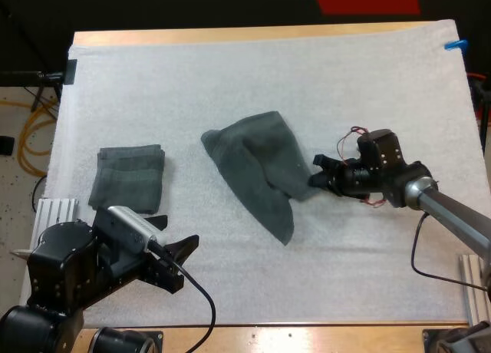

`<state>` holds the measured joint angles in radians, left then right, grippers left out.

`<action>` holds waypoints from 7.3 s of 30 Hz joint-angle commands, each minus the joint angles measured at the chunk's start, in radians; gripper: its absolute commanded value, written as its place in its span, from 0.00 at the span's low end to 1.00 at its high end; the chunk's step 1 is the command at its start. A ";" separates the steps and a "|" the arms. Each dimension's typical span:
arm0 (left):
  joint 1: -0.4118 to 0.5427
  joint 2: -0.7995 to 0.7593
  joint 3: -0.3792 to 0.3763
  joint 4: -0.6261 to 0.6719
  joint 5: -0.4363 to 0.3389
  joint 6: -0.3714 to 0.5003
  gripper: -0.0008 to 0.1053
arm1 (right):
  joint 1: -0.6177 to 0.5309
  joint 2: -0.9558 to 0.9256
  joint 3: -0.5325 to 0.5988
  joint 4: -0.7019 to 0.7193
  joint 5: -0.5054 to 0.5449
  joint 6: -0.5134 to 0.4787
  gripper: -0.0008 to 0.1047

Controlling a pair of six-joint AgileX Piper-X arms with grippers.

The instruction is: Pick towel from pile fold and stack

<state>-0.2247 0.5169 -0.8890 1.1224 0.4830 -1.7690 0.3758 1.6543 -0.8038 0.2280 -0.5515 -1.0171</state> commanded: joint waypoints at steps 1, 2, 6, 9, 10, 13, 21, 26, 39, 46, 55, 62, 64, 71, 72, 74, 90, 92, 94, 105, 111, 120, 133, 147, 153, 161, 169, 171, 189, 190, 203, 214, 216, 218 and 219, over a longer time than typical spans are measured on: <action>-0.005 0.002 -0.005 0.002 0.007 -0.004 0.59 | 0.000 -0.026 0.000 0.063 0.028 -0.058 0.01; -0.005 0.002 -0.005 0.002 0.007 -0.004 0.59 | 0.000 -0.040 0.000 0.103 0.076 -0.098 0.01; -0.005 0.002 -0.005 0.002 0.007 -0.004 0.59 | 0.000 -0.087 0.000 0.226 0.273 -0.228 0.01; -0.005 0.002 -0.005 0.002 0.013 -0.004 0.59 | 0.000 -0.120 0.000 0.307 0.440 -0.313 0.01; -0.005 0.002 -0.005 0.002 0.032 0.001 0.59 | 0.000 -0.131 0.000 0.327 0.492 -0.341 0.01; -0.005 0.002 -0.005 0.002 0.126 0.025 0.59 | 0.000 -0.159 0.000 0.375 0.625 -0.415 0.01; -0.099 0.042 -0.005 0.002 0.126 0.124 0.59 | -0.034 -0.227 0.000 0.489 0.778 -0.467 0.01; -0.261 0.156 -0.005 -0.018 0.007 0.186 0.59 | -0.058 -0.251 0.000 0.536 0.759 -0.486 0.01; -0.561 0.570 -0.005 -0.300 -0.231 0.189 0.59 | -0.057 -0.303 0.000 0.598 0.706 -0.490 0.01; -0.621 0.771 -0.005 -0.362 -0.277 0.189 0.59 | -0.057 -0.303 0.000 0.605 0.706 -0.490 0.01; -0.695 0.957 -0.005 -0.470 -0.362 0.186 0.59 | -0.057 -0.303 0.000 0.609 0.706 -0.490 0.01; -0.695 1.056 -0.010 -0.477 -0.420 0.150 0.59 | -0.057 -0.303 0.000 0.609 0.706 -0.490 0.01; -0.695 1.074 -0.016 -0.475 -0.427 0.150 0.59 | -0.057 -0.303 0.000 0.609 0.706 -0.490 0.01; -0.695 1.147 -0.080 -0.468 -0.428 0.150 0.58 | -0.057 -0.303 0.000 0.622 0.706 -0.490 0.01; -0.695 1.154 -0.088 -0.463 -0.428 0.150 0.57 | -0.057 -0.303 0.000 0.625 0.706 -0.490 0.01; -0.695 1.175 -0.111 -0.441 -0.428 0.150 0.57 | -0.057 -0.303 0.000 0.630 0.706 -0.501 0.01; -0.695 1.250 -0.141 -0.326 -0.428 0.150 0.47 | -0.057 -0.303 0.000 0.631 0.706 -0.507 0.01; -0.695 1.249 -0.141 -0.323 -0.428 0.150 0.37 | -0.057 -0.303 0.000 0.631 0.706 -0.507 0.01; -0.695 1.249 -0.141 -0.323 -0.428 0.150 0.29 | -0.057 -0.303 0.000 0.631 0.706 -0.507 0.01; -0.695 1.249 -0.147 -0.305 -0.428 0.152 0.01 | -0.057 -0.303 0.000 0.631 0.706 -0.517 0.01; -0.695 1.216 -0.227 -0.257 -0.428 0.152 0.01 | -0.057 -0.305 0.000 0.631 0.706 -0.533 0.01; -0.670 1.060 -0.361 -0.189 -0.428 0.155 0.01 | -0.057 -0.422 -0.007 0.622 0.710 -0.537 0.01; -0.472 0.782 -0.510 -0.046 -0.373 0.174 0.01 | -0.045 -0.634 -0.341 0.705 0.532 -0.553 0.01; -0.467 0.629 -0.618 0.191 -0.322 0.174 0.01 | 0.146 -0.638 -0.576 1.067 0.531 -0.515 0.01; -0.467 0.581 -0.618 0.342 -0.279 0.168 0.01 | 0.233 -0.641 -0.576 1.247 0.531 -0.467 0.01; -0.467 0.576 -0.588 0.377 -0.194 0.171 0.01 | 0.297 -0.619 -0.576 1.308 0.463 -0.387 0.01; -0.418 0.662 -0.419 0.168 -0.328 0.240 0.01 | 0.272 -0.441 -0.537 1.163 0.555 -0.461 0.01; -0.385 0.705 -0.386 0.097 -0.331 0.267 0.01 | 0.243 -0.374 -0.526 1.101 0.569 -0.491 0.01; -0.098 1.187 -0.315 -0.370 -0.246 0.356 0.01 | -0.004 0.156 -0.523 0.573 0.481 -0.405 0.01; -0.094 1.205 -0.315 -0.385 -0.246 0.356 0.01 | -0.010 0.168 -0.523 0.552 0.478 -0.384 0.01; -0.089 1.278 -0.315 -0.566 -0.295 0.384 0.01 | -0.027 0.207 -0.523 0.442 0.495 -0.325 0.01; -0.089 1.276 -0.318 -0.566 -0.374 0.453 0.38 | -0.055 0.204 -0.525 0.395 0.528 -0.302 0.54; -0.089 1.268 -0.325 -0.566 -0.421 0.450 0.42 | -0.069 0.201 -0.534 0.392 0.529 -0.304 0.63; -0.089 1.249 -0.346 -0.540 -0.466 0.450 0.42 | -0.081 0.183 -0.543 0.392 0.529 -0.315 0.63; -0.089 1.242 -0.356 -0.532 -0.480 0.445 0.42 | -0.082 0.176 -0.545 0.392 0.529 -0.319 0.63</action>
<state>-0.3135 1.7832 -1.2307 0.5941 0.0226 -1.3241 0.2985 1.8554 -1.3360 0.6267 -0.0243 -1.3252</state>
